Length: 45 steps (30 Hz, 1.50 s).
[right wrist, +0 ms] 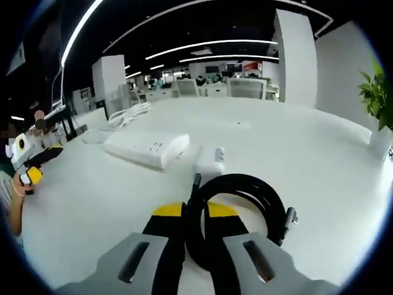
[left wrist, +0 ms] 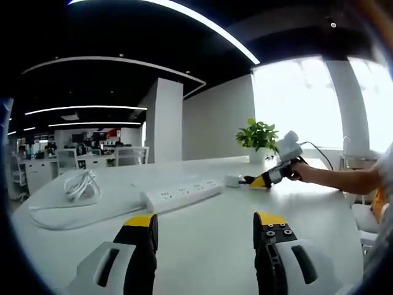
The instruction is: Straighten the power strip on the desk, plug the charger into it
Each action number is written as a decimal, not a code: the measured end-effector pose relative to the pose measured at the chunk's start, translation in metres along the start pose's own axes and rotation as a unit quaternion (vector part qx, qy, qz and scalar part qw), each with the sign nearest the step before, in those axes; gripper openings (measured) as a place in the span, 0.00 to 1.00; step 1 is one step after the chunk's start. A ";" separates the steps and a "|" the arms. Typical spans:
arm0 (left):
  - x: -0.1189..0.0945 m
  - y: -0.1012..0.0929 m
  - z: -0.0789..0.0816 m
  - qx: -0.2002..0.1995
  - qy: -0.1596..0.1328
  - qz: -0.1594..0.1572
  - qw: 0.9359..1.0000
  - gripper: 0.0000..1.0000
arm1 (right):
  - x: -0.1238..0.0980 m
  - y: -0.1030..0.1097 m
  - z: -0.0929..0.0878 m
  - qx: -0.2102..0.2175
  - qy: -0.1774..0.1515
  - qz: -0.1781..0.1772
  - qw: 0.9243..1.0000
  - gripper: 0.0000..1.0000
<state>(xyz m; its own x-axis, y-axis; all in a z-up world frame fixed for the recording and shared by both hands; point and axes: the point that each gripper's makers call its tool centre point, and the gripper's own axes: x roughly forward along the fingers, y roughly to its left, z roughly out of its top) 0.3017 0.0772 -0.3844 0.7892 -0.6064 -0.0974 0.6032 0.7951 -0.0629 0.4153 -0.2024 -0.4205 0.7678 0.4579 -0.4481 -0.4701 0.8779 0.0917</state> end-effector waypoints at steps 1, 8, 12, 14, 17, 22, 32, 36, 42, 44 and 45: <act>0.000 0.000 0.000 0.000 0.000 0.000 1.000 0.64 | -0.001 0.000 0.002 0.015 -0.001 0.005 1.000 0.09; 0.002 -0.001 0.005 0.006 -0.001 -0.002 1.000 0.64 | -0.009 0.000 0.017 0.165 -0.021 0.066 0.984 0.09; 0.003 -0.002 0.005 0.005 -0.003 -0.004 1.000 0.64 | -0.010 -0.008 0.026 0.224 -0.030 0.085 0.970 0.09; 0.003 -0.003 0.005 0.006 -0.002 -0.005 1.000 0.64 | -0.012 -0.007 0.030 0.264 -0.034 0.104 0.958 0.09; 0.004 -0.005 0.005 0.006 -0.002 -0.007 1.000 0.64 | -0.014 -0.004 0.033 0.315 -0.039 0.125 0.940 0.09; 0.004 -0.005 0.007 0.007 -0.004 -0.008 1.000 0.64 | -0.016 -0.011 0.041 0.354 -0.045 0.141 0.924 0.09; 0.004 -0.004 0.008 0.004 -0.007 -0.010 1.000 0.64 | -0.017 0.005 0.057 0.435 -0.060 0.186 0.879 0.09; 0.003 -0.004 0.010 0.005 -0.010 -0.010 1.000 0.64 | -0.016 0.013 0.067 0.484 -0.068 0.213 0.846 0.09; 0.001 -0.005 0.010 0.005 -0.013 -0.010 1.000 0.64 | -0.010 0.019 0.073 0.503 -0.079 0.203 0.836 0.09; 0.001 -0.005 0.010 0.004 -0.013 -0.010 1.000 0.64 | -0.011 0.022 0.078 0.513 -0.086 0.206 0.829 0.09; 0.001 -0.005 0.010 0.003 -0.014 -0.010 1.000 0.64 | -0.012 0.024 0.080 0.515 -0.090 0.209 0.826 0.09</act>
<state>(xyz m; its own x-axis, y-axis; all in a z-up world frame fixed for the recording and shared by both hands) 0.3002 0.0725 -0.3743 0.7797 -0.6223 -0.0691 0.6196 0.7828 -0.0577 0.4299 -0.1760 -0.3414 0.7278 0.6836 -0.0546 -0.1619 0.2486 0.9550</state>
